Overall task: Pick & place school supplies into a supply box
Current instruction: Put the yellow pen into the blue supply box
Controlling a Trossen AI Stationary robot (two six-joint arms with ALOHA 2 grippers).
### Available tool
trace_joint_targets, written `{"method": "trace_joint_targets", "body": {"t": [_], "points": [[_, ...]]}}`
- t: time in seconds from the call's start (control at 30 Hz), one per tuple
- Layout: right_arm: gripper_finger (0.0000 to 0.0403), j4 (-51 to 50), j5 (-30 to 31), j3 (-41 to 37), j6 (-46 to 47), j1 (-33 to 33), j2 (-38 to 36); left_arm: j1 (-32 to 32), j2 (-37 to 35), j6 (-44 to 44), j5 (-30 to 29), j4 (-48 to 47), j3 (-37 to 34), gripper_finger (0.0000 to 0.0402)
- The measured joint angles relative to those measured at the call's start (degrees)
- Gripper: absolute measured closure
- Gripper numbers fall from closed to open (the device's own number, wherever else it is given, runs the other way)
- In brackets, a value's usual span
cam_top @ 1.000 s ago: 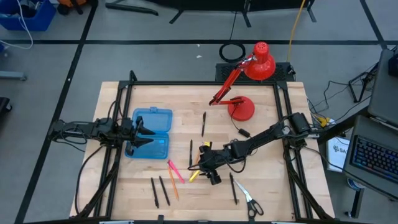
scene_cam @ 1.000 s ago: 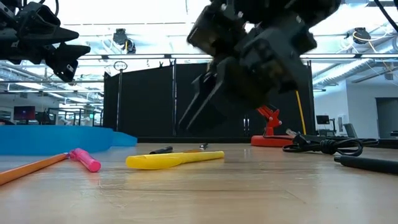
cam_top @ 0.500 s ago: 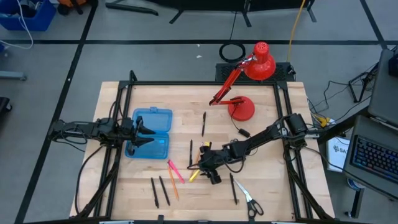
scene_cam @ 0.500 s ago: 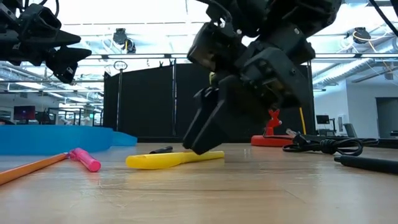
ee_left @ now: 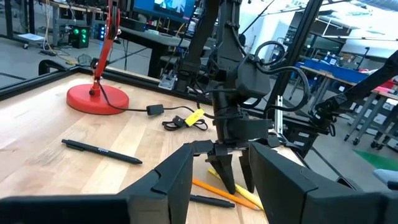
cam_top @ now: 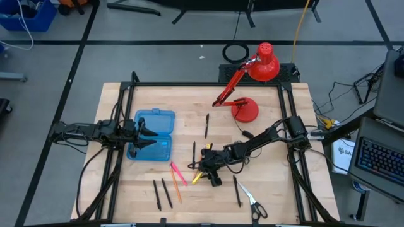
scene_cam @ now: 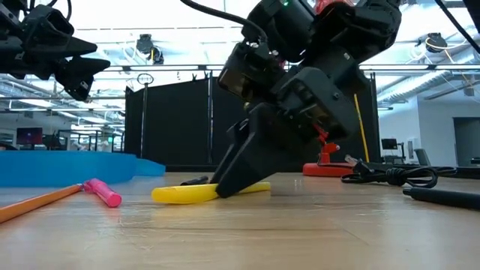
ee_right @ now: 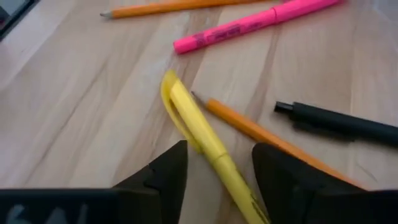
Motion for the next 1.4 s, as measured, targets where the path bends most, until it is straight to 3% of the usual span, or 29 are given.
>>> {"method": "trace_joint_targets", "body": {"t": [0.43,0.67,1.4], "points": [[0.0384,-1.17,-0.50,-0.04,-0.39,-0.02,0.00,-0.02,0.00,0.00,0.04,-0.19,0.00,0.0240],[0.0384,0.33,-0.13,-0.12,3.46,-0.04,0.00,-0.01,0.00,-0.01,0.04,-0.19,0.00,0.0240],[0.0384,8.04,-0.13,3.34,3.24,-0.09,0.10,-0.02,0.00,-0.02,0.04,-0.19,0.00,0.0240]]}}
